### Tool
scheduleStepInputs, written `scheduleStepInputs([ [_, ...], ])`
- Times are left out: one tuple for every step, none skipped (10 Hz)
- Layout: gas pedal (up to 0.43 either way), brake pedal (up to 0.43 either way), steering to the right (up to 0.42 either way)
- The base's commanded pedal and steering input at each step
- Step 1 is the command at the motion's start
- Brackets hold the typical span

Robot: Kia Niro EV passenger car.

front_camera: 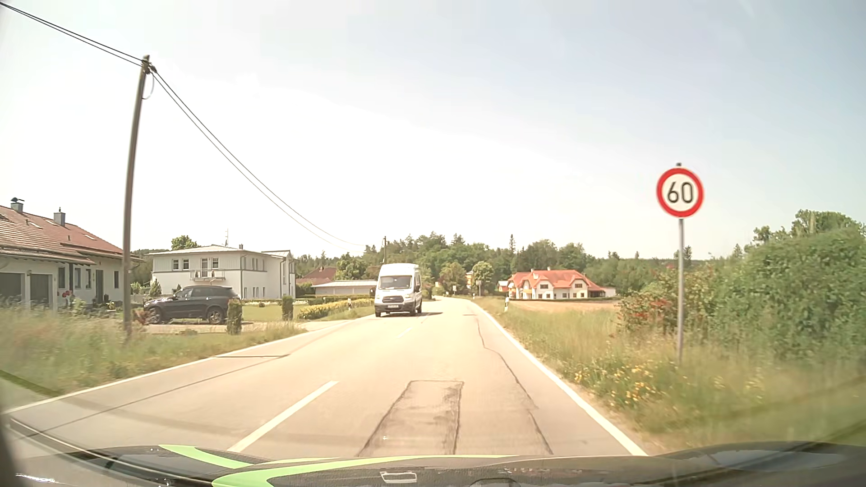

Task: Follow the waypoints while adhering to traffic rules and regulations

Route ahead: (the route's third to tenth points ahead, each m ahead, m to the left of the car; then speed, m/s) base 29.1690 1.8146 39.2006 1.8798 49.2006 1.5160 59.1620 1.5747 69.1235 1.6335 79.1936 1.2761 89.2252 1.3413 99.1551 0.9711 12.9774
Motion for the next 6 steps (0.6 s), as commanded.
scheduleStepInputs([
  [0.248, 0.000, 0.010],
  [0.248, 0.000, 0.008],
  [0.248, 0.000, 0.005],
  [0.248, 0.000, 0.003],
  [0.248, 0.000, 0.003],
  [0.248, 0.000, 0.003],
])
